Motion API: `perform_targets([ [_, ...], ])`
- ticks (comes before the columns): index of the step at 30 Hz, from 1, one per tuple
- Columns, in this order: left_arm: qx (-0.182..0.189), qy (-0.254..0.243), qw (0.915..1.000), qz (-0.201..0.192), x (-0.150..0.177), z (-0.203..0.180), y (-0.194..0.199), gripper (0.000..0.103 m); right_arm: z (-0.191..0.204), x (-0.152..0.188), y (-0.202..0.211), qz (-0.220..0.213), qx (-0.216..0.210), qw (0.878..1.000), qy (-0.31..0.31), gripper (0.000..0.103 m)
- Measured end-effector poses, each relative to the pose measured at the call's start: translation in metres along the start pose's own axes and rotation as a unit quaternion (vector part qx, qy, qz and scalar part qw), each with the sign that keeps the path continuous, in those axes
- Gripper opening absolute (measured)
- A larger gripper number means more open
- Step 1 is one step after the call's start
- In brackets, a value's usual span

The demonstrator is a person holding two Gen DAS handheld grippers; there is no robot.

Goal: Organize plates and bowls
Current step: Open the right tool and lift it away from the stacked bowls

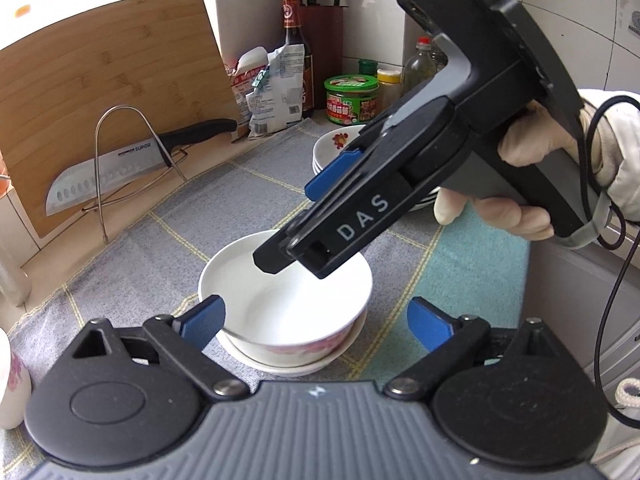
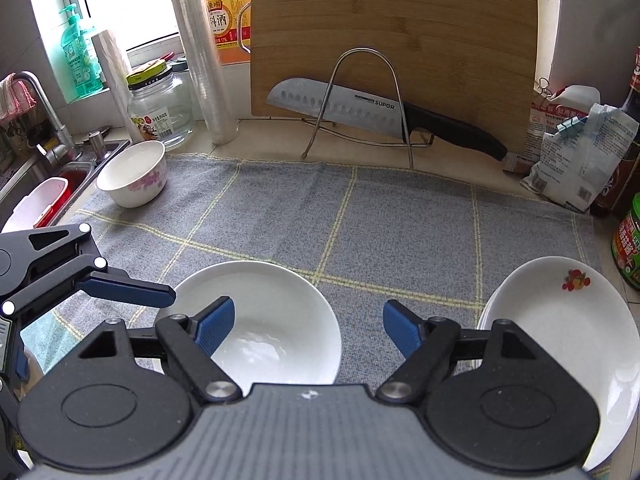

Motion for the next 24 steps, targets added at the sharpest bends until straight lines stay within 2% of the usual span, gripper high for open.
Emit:
perform_targets([
  [5,-0.001,0.013,0.9999,0.010,0.007,0.004,-0.001,0.098,-0.001,-0.001,0.001,-0.002,0.000,1.000,-0.001,0.085],
  [8,-0.004,0.024,0.9997,0.009,0.011,0.007,0.003,0.098,0.004,-0.001,0.002,0.001,-0.015,1.000,-0.001,0.086],
  [9,-0.007,0.026,0.9996,0.010,0.012,0.008,0.005,0.098,0.007,0.000,0.002,0.001,-0.020,1.000,0.001,0.087],
  [11,-0.013,0.032,0.9993,0.012,0.015,0.011,0.007,0.099,0.014,0.000,0.003,-0.002,-0.031,0.999,0.007,0.099],
  [15,-0.026,0.042,0.9986,0.019,0.022,0.018,0.010,0.099,0.036,0.000,0.000,0.000,-0.054,0.998,0.029,0.098],
  [18,-0.029,0.049,0.9981,0.023,0.028,0.021,0.011,0.099,0.052,0.004,-0.006,0.008,-0.057,0.997,0.060,0.088],
  [19,-0.028,0.050,0.9980,0.024,0.030,0.022,0.011,0.099,0.055,0.006,-0.008,0.013,-0.059,0.996,0.067,0.081],
  [21,-0.031,0.052,0.9978,0.027,0.034,0.022,0.012,0.099,0.063,0.009,-0.013,0.020,-0.056,0.995,0.082,0.075],
  [23,-0.031,0.054,0.9976,0.029,0.037,0.023,0.012,0.099,0.066,0.011,-0.018,0.025,-0.055,0.994,0.087,0.062],
  [24,-0.031,0.057,0.9975,0.029,0.039,0.024,0.013,0.099,0.068,0.013,-0.020,0.029,-0.059,0.994,0.086,0.061],
])
Point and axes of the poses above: each gripper's, at about its wrist camera, not at the fingertips, and y roughly against the way its jaws point, z to its left, x to its underside, the point moved 7 cm from there along -y, roughly the way its jaws point, and after that the axes turned 9 degrees about -y, right-handed, at the moved point
